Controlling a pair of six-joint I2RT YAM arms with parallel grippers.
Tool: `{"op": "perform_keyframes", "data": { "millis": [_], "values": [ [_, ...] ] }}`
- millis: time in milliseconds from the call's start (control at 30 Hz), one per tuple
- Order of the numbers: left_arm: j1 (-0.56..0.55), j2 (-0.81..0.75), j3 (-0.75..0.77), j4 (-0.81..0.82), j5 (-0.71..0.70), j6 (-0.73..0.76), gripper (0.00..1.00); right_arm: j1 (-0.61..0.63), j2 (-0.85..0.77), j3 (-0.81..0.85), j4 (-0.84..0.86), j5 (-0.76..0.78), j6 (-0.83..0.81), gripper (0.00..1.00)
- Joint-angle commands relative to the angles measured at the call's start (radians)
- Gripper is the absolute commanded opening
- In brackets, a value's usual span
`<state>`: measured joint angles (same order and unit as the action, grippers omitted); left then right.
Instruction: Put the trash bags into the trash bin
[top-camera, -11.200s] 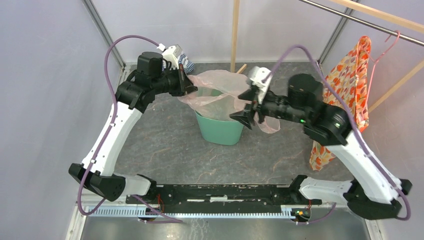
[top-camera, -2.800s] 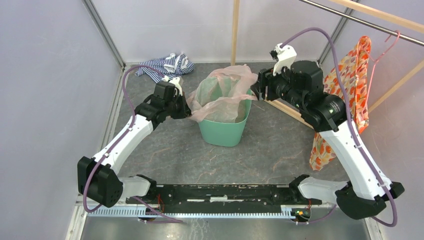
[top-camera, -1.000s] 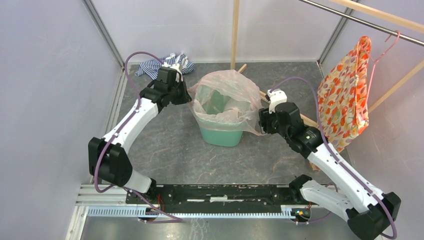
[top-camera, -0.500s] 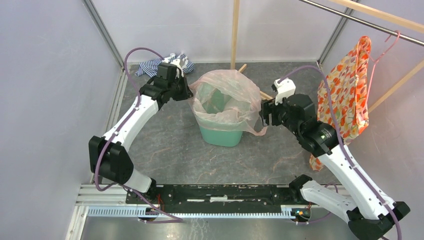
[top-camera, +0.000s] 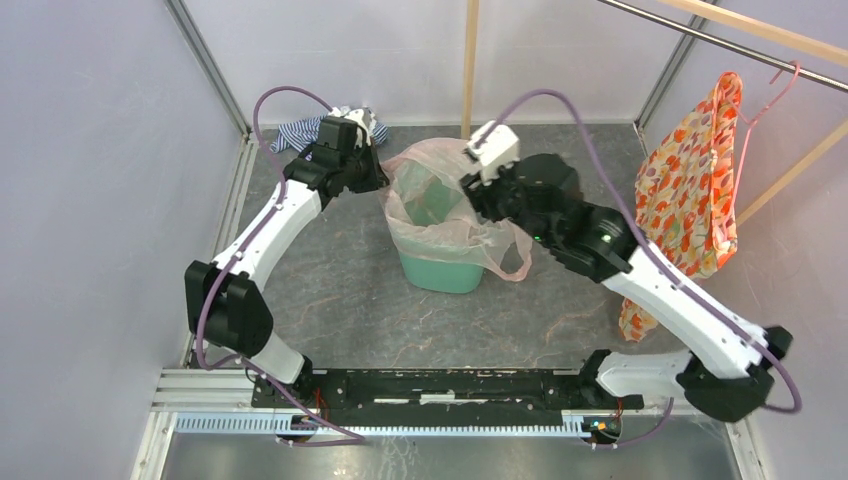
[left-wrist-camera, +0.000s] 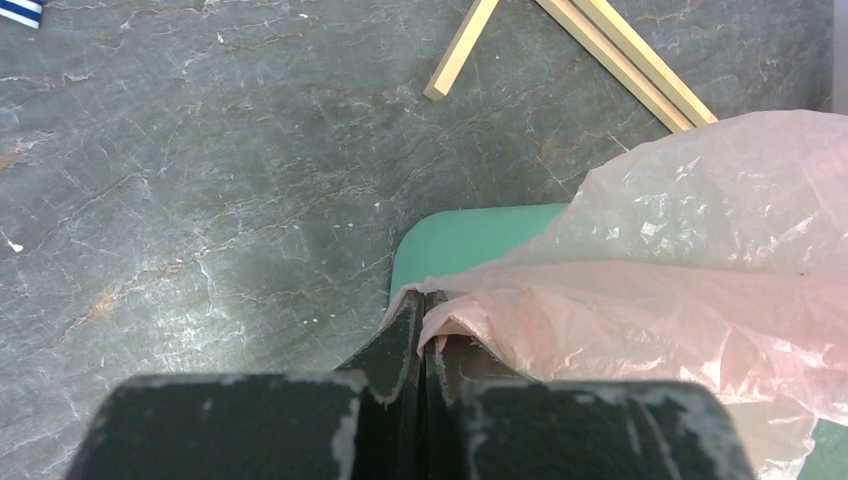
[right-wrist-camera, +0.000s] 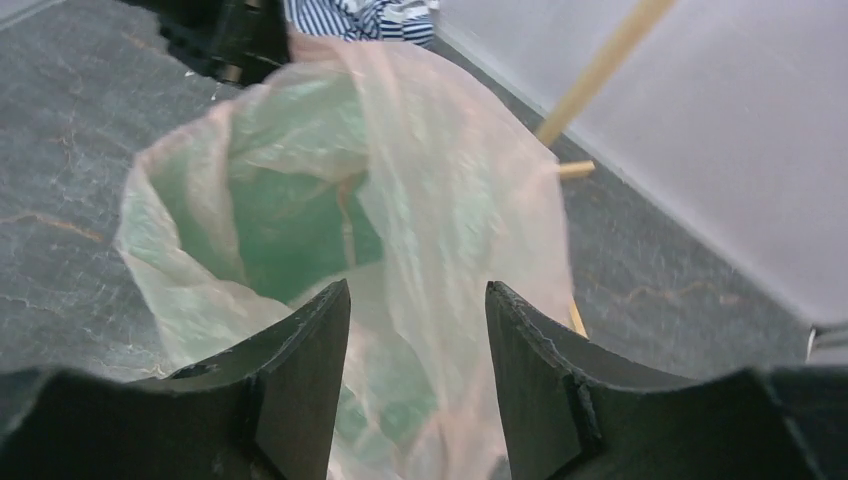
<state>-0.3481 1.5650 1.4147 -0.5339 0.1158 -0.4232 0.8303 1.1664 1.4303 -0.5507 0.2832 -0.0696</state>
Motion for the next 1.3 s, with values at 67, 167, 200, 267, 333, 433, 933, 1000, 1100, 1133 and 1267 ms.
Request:
{"op": "perform_keyframes", "data": {
  "millis": [67, 167, 200, 267, 333, 433, 933, 1000, 1100, 1133, 1267],
  "values": [
    [0.006, 0.026, 0.062, 0.007, 0.018, 0.020, 0.02, 0.131, 0.169, 0.129, -0.031, 0.211, -0.146, 0.58],
    [0.006, 0.032, 0.067, 0.005, 0.017, 0.023, 0.02, 0.162, 0.223, 0.146, -0.036, 0.291, -0.188, 0.57],
    [0.005, 0.032, 0.068, 0.006, 0.017, 0.023, 0.02, 0.166, 0.241, 0.150, -0.042, 0.314, -0.200, 0.57],
    [0.006, 0.035, 0.070, 0.004, 0.017, 0.023, 0.02, 0.174, 0.270, 0.157, -0.060, 0.345, -0.220, 0.56],
    [0.006, 0.036, 0.074, 0.003, 0.014, 0.027, 0.02, 0.178, 0.283, 0.149, -0.058, 0.364, -0.233, 0.56],
    [0.005, 0.041, 0.079, 0.003, 0.014, 0.027, 0.02, 0.179, 0.303, 0.145, -0.055, 0.444, -0.253, 0.52],
    [0.005, 0.046, 0.070, 0.036, 0.042, 0.026, 0.02, 0.041, 0.326, 0.169, 0.061, 0.422, -0.272, 0.00],
    [0.005, 0.046, 0.064, 0.049, 0.049, 0.024, 0.02, 0.000, 0.326, 0.176, 0.076, 0.368, -0.256, 0.00],
    [0.005, 0.047, 0.057, 0.067, 0.060, 0.019, 0.02, -0.048, 0.332, 0.189, 0.094, 0.302, -0.239, 0.00],
    [0.005, 0.049, 0.057, 0.071, 0.060, 0.017, 0.02, -0.066, 0.335, 0.195, 0.097, 0.278, -0.233, 0.00],
    [0.005, 0.057, 0.049, 0.092, 0.069, 0.011, 0.02, -0.129, 0.354, 0.195, 0.116, 0.193, -0.203, 0.00]
  ]
}}
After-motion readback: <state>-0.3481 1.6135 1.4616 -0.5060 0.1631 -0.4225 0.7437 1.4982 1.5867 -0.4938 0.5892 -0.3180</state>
